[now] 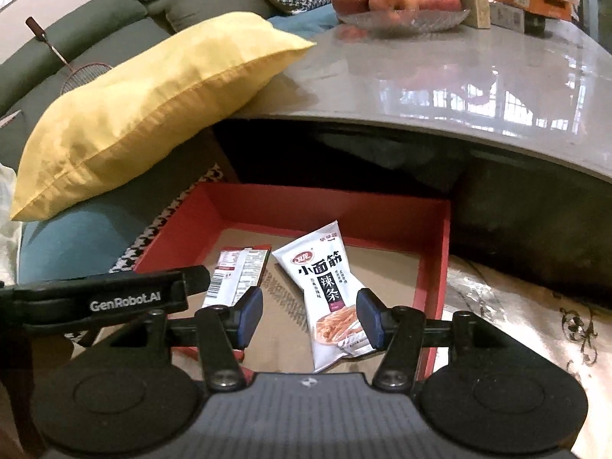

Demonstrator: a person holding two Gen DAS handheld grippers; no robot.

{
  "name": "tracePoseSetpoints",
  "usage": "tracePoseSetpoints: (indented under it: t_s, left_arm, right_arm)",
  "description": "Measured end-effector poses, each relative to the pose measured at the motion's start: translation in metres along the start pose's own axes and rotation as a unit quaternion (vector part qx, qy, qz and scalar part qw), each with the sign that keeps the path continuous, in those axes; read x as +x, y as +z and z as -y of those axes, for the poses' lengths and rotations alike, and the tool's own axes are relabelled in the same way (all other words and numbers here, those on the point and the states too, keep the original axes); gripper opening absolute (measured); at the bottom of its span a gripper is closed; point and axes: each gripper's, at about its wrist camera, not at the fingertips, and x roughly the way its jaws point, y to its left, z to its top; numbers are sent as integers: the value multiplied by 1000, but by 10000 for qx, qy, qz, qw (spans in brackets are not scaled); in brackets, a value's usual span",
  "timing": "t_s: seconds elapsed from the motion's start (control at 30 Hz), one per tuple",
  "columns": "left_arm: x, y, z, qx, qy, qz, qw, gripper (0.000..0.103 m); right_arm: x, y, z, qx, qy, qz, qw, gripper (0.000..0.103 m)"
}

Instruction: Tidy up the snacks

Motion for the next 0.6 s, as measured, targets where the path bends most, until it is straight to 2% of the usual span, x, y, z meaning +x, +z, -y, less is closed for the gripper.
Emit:
tracePoseSetpoints:
  t_s: [0.6]
  left_arm:
    - [-43,-38,-11,40,-52,29,10000,88]
  right_arm:
    - [-45,-39,-9,35,92,-44,9999,55]
